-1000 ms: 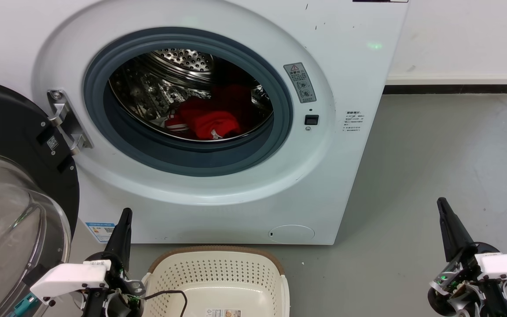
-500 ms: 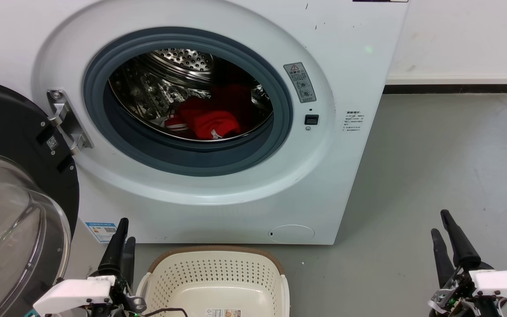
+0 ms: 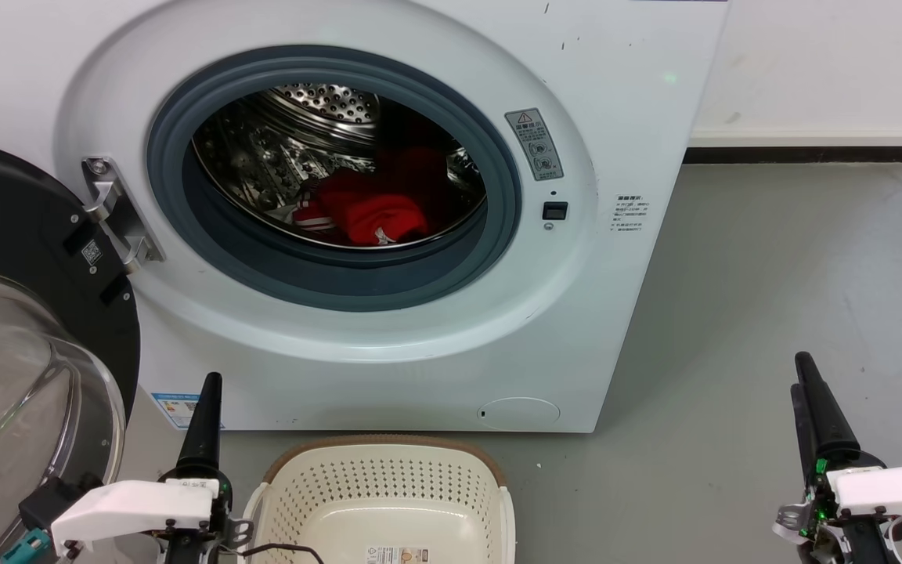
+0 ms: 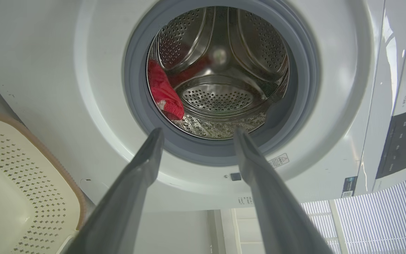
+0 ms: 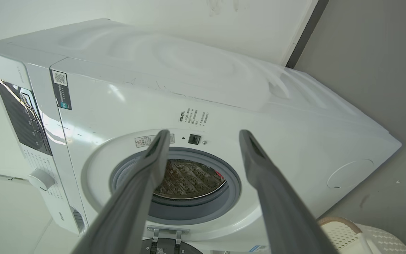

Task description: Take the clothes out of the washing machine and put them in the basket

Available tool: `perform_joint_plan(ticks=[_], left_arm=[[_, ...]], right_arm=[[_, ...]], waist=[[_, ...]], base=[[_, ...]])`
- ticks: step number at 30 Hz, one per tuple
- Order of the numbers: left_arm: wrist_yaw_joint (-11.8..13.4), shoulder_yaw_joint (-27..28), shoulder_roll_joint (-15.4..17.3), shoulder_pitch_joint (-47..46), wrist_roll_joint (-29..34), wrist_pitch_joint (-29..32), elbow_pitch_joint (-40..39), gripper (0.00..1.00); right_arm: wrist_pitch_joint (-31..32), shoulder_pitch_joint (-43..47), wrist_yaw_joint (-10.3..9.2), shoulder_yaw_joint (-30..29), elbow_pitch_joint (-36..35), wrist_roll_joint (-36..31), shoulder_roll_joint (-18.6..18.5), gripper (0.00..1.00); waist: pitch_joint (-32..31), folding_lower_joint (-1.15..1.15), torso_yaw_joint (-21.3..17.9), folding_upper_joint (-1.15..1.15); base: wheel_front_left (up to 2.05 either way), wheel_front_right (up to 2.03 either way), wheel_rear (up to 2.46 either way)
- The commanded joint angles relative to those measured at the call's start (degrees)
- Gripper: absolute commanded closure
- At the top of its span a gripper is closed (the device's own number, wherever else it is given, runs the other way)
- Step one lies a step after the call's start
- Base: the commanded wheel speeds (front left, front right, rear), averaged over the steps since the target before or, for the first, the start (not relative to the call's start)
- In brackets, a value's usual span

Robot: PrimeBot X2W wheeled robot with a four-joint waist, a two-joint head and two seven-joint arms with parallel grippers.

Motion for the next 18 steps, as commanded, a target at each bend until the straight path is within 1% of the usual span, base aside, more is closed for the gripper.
perform_joint_plan(ticks=[1, 13, 14, 18], left_arm=[[0.7, -0.3, 0.2, -0.3, 2.9, -0.7, -1.9, 0.0], [4.0, -2.6, 0.2, 0.5, 16.7, -3.4, -5.1, 0.0], [4.0, -2.6, 0.2, 0.5, 16.7, -3.4, -5.1, 0.0], [4.8, -3.2, 0.2, 1.0, 20.8, -4.2, -5.9, 0.0]], right_arm=[[-0.7, -0.2, 0.0, 0.0, -1.9, -2.7, 0.0, 0.0], [-3.3, 0.8, 0.0, 1.6, -6.4, -18.1, 0.0, 0.0], [-3.3, 0.8, 0.0, 1.6, -6.4, -18.1, 0.0, 0.0], [-4.2, 1.3, 0.0, 2.3, -7.4, -23.6, 0.0, 0.0]], waist=[[0.0, 0.0, 0.0, 0.0], [0.3, 0.0, 0.1, 0.0], [0.3, 0.0, 0.1, 0.0], [0.3, 0.0, 0.2, 0.0]], base=[[0.0, 0.0, 0.0], [0.0, 0.0, 0.0], [0.0, 0.0, 0.0], [0.0, 0.0, 0.0]])
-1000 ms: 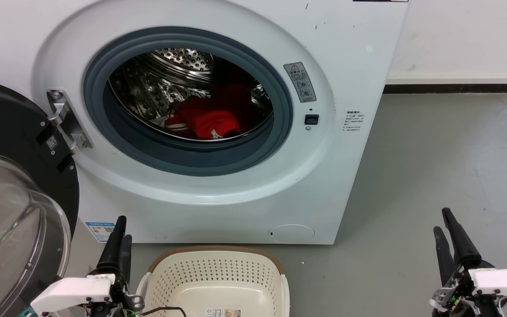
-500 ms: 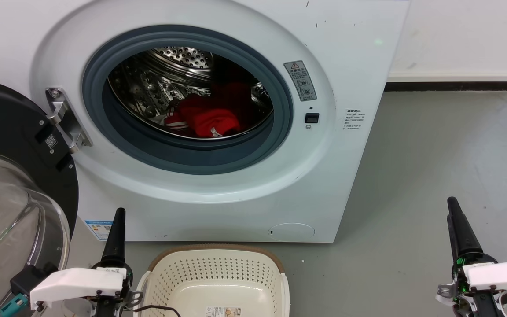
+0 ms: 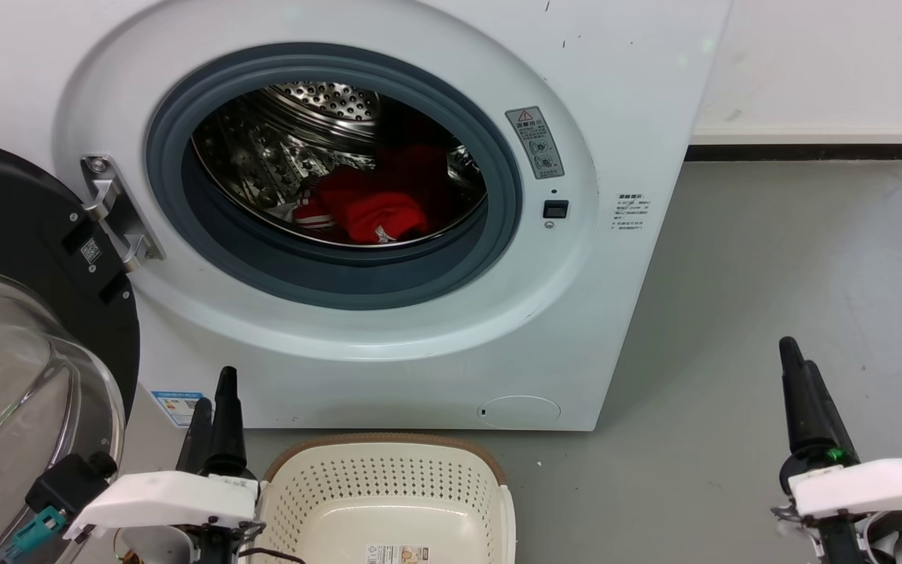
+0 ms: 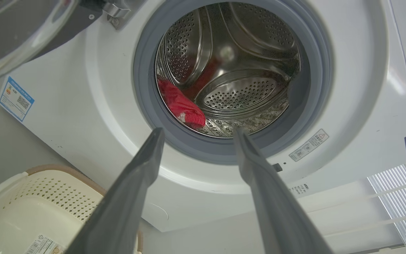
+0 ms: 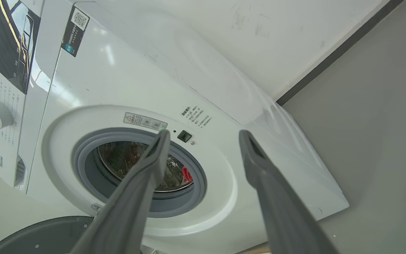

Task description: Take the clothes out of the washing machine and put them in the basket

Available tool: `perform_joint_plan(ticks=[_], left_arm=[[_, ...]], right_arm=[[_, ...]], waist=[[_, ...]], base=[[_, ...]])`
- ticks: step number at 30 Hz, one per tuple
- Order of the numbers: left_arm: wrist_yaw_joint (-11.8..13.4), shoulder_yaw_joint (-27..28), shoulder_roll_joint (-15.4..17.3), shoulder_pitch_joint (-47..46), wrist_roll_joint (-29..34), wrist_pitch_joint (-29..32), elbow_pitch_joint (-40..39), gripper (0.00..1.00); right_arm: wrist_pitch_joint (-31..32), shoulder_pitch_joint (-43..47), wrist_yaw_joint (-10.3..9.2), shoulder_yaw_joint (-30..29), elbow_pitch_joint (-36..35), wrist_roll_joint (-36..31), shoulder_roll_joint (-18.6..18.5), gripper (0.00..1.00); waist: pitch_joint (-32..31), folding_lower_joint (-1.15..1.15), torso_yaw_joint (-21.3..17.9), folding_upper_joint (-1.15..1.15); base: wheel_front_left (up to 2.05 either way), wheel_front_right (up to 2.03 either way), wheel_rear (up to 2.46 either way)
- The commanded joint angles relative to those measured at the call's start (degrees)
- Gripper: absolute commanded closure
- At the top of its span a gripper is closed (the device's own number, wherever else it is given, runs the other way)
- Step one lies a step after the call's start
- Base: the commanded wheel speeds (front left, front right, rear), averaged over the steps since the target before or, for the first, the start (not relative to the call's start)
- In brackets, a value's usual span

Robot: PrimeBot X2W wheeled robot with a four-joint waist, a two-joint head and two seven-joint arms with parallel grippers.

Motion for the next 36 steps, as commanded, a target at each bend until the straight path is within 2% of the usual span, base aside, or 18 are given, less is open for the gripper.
perform_joint_plan(ticks=[1, 17, 36], left_arm=[[0.3, -0.2, 0.1, -0.1, 1.8, -0.6, -1.3, 0.0], [2.8, -2.4, 0.2, 1.5, 16.8, -3.5, -2.9, 0.0], [4.4, -4.9, 0.9, 3.1, 31.3, -6.6, -3.8, 0.0]], right_arm=[[-0.5, 0.0, 0.0, 0.3, -1.4, -2.2, 0.0, 0.0], [-3.5, 2.0, 0.0, 3.0, -5.6, -22.6, 0.0, 0.0], [-6.5, 3.6, 0.0, 3.5, -8.4, -37.5, 0.0, 0.0]], waist=[[0.0, 0.0, 0.0, 0.0], [0.0, 0.0, 0.2, 0.0], [-0.1, 0.0, 0.3, 0.0]], base=[[0.0, 0.0, 0.0], [0.0, 0.0, 0.0], [0.0, 0.0, 0.0]])
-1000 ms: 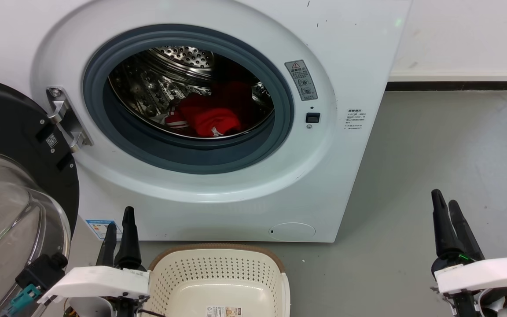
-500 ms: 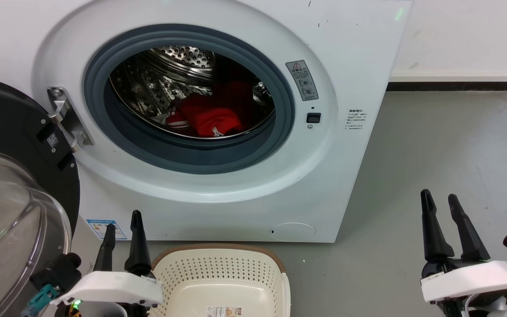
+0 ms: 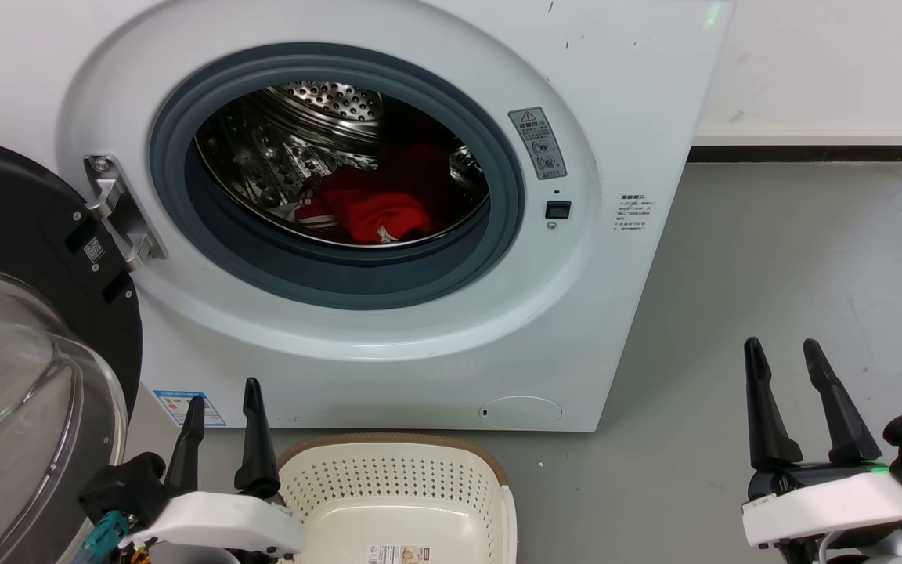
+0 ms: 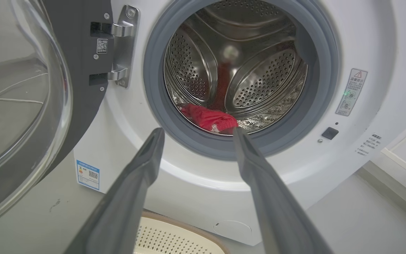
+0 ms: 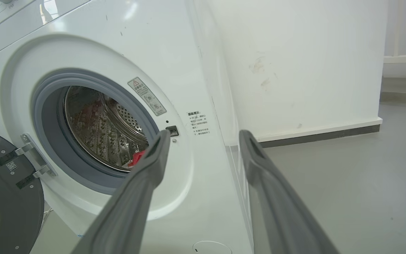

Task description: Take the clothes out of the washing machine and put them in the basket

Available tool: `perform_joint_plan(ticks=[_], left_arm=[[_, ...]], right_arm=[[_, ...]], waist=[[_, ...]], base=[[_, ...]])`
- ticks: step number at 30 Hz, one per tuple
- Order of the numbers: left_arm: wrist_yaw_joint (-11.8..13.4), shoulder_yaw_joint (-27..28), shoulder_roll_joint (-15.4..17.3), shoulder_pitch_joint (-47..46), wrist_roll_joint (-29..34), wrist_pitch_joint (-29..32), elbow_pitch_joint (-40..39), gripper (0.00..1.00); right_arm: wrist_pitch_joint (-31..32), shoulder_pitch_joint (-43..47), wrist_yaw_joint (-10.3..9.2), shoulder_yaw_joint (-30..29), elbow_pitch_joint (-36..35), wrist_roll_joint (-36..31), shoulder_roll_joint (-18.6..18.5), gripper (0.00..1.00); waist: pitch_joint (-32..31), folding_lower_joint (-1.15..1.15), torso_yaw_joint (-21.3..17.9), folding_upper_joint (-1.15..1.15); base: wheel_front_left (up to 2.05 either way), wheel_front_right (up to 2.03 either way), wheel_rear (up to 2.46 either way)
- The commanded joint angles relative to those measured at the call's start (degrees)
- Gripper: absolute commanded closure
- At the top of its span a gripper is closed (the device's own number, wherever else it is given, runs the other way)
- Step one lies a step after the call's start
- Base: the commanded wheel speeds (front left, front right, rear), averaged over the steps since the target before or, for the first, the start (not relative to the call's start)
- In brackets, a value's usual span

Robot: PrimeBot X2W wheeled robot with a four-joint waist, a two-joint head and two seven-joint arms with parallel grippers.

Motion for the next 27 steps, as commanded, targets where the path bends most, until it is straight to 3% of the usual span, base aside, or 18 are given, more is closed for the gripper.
perform_joint_plan(ticks=[1, 27], left_arm=[[0.1, -0.2, 0.5, 0.0, 1.5, -0.6, -0.8, 0.0], [0.3, -0.5, 0.4, 2.3, 14.5, -4.0, -0.6, 0.0]], right_arm=[[-0.6, 0.4, -0.01, 0.1, -1.1, -1.5, 0.0, 0.0], [-3.9, 2.2, -0.02, 0.5, -3.0, -14.8, 0.1, 0.0]], waist=[[0.0, 0.0, 0.0, 0.0], [-0.1, 0.0, 0.4, 0.0]], base=[[0.0, 0.0, 0.0], [0.0, 0.0, 0.0]])
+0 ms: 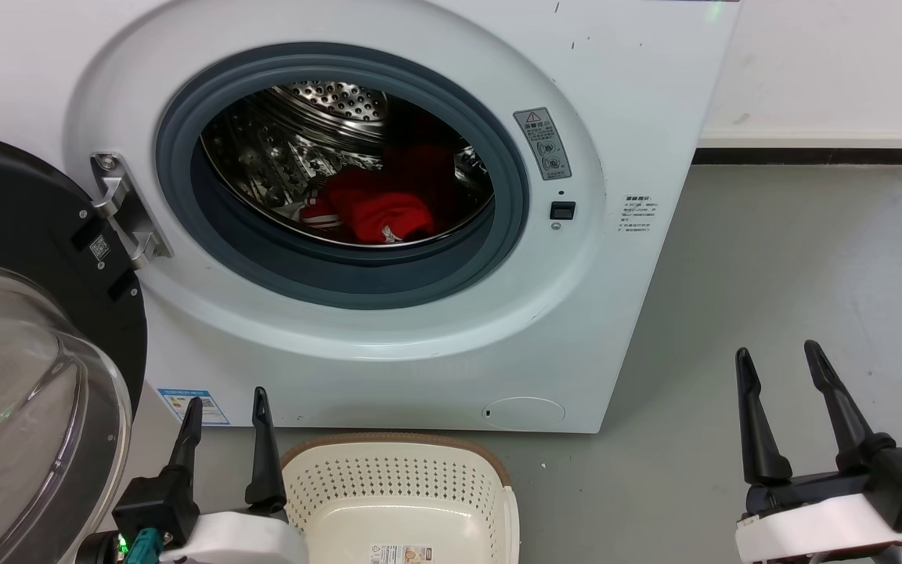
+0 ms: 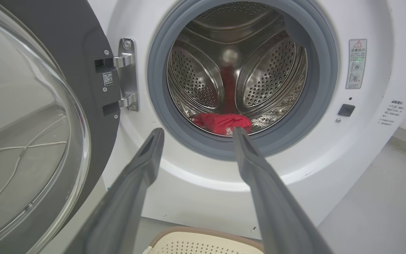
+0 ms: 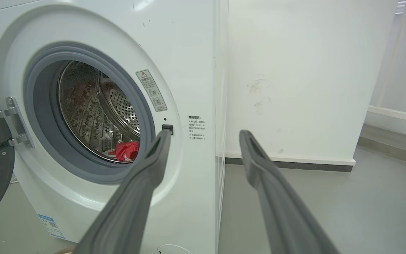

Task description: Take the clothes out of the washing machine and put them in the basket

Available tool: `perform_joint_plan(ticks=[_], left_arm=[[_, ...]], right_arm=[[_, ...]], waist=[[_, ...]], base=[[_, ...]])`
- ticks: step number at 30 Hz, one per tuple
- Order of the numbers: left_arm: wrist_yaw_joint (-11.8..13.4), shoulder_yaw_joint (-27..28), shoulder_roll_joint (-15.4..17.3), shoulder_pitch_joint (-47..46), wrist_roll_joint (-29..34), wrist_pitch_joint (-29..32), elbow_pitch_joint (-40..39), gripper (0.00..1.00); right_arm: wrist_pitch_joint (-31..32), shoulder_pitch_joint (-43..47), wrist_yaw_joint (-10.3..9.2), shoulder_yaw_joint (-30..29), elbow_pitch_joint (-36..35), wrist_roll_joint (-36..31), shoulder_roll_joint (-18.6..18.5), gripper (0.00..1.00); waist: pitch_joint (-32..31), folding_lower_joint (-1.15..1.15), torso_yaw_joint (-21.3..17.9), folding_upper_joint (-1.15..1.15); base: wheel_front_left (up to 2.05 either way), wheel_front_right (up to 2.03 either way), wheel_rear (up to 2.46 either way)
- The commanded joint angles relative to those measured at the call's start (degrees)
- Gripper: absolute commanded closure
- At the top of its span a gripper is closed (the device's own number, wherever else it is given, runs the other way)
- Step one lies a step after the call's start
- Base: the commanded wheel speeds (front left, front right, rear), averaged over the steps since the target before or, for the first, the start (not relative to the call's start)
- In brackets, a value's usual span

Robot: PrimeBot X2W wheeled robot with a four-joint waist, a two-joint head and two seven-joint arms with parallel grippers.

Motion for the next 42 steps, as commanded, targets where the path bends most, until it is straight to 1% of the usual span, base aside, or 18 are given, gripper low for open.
perform_joint_plan(ticks=[1, 10, 23, 34, 42], left_arm=[[0.0, 0.1, 0.1, 0.7, 1.4, -0.7, -0.3, 0.0], [-0.5, 0.4, -0.2, 1.1, 4.9, -1.6, 0.2, 0.0], [-0.1, 0.4, -0.5, 2.0, 10.1, -2.9, -0.4, 0.0], [-0.5, 0.7, -0.6, 2.0, 9.4, -3.0, 0.0, 0.0], [-0.2, 0.5, -0.6, 2.1, 9.0, -3.0, 0.0, 0.0]], right_arm=[[-0.5, 0.3, -0.02, 0.2, -0.7, -1.3, 0.1, 0.0], [-1.5, 1.0, -0.02, 0.1, -0.9, -4.0, 0.1, 0.0], [-2.9, 1.9, -0.03, 0.1, -0.5, -8.2, 0.1, 0.0], [-2.8, 2.0, -0.03, -0.4, 0.7, -6.7, 0.1, 0.0], [-2.8, 2.1, -0.03, -0.4, 1.3, -6.4, 0.1, 0.0]], waist=[[0.0, 0.0, 0.0, 0.0], [0.0, 0.0, 0.0, 0.0], [0.1, 0.0, 0.1, 0.0], [0.2, 0.0, 0.2, 0.0], [0.2, 0.0, 0.2, 0.0]], base=[[0.0, 0.0, 0.0], [0.0, 0.0, 0.0], [0.0, 0.0, 0.0], [0.0, 0.0, 0.0], [0.0, 0.0, 0.0]])
